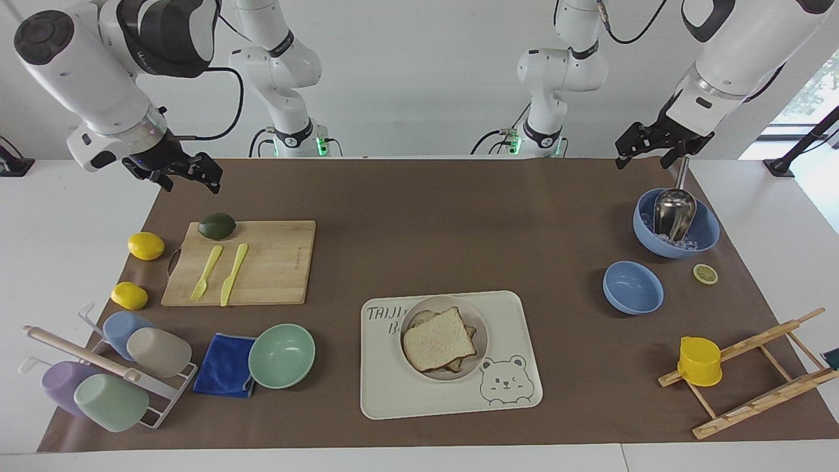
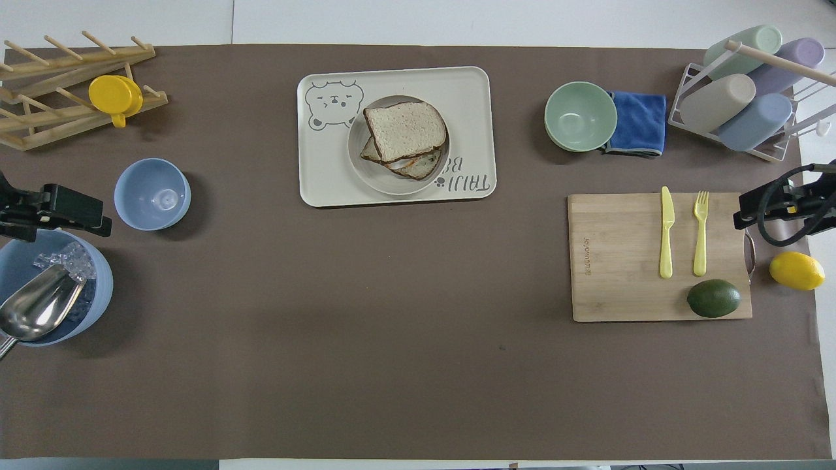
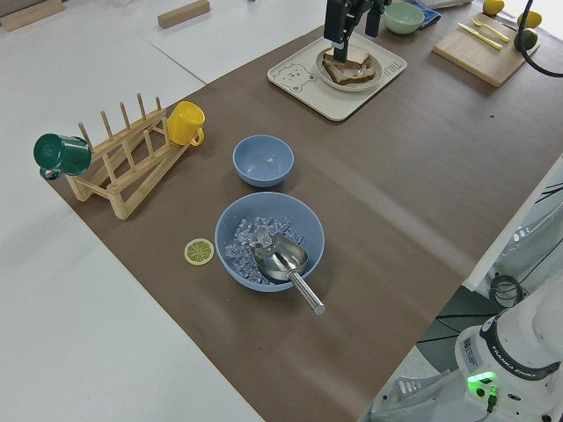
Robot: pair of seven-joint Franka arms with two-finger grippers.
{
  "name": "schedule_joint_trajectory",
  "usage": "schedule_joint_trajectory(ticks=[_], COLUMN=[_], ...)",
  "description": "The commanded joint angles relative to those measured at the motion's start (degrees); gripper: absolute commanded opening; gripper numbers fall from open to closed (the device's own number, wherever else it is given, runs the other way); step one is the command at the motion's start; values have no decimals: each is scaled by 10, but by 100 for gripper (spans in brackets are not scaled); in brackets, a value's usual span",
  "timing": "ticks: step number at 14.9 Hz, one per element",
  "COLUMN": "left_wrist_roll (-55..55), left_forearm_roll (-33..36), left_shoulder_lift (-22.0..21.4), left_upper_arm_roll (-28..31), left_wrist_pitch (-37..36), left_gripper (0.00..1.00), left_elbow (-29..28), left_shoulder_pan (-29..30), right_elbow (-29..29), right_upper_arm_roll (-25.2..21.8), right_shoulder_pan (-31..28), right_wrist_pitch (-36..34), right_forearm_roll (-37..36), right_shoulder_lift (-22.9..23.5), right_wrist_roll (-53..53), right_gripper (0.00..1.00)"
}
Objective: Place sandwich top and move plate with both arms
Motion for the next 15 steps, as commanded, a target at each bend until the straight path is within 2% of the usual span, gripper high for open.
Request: schedule_joint_trajectory(ticks=[1, 5, 8, 15], left_wrist_roll=[3, -3, -3, 3], left_forearm_roll=[12, 12, 12, 12], left_shoulder_lift=[-18, 3, 20, 18], left_upper_arm_roll=[-48, -37, -31, -31], left_wrist_pitch=[61, 76, 53, 50], left_gripper=[100, 100, 100, 100], left_elbow=[-65, -53, -2, -9], left_shoulder_pan=[43, 43, 31, 32], right_elbow=[-11, -11, -11, -11], right_upper_arm_roll=[3, 3, 3, 3], right_shoulder_pan=[-2, -2, -1, -2], right_wrist_pitch=[-5, -5, -5, -5], right_forearm_roll=[2, 2, 2, 2], right_shoulder_lift=[-12, -12, -12, -12], right_wrist_roll=[8, 8, 8, 8], right_gripper=[100, 100, 100, 100])
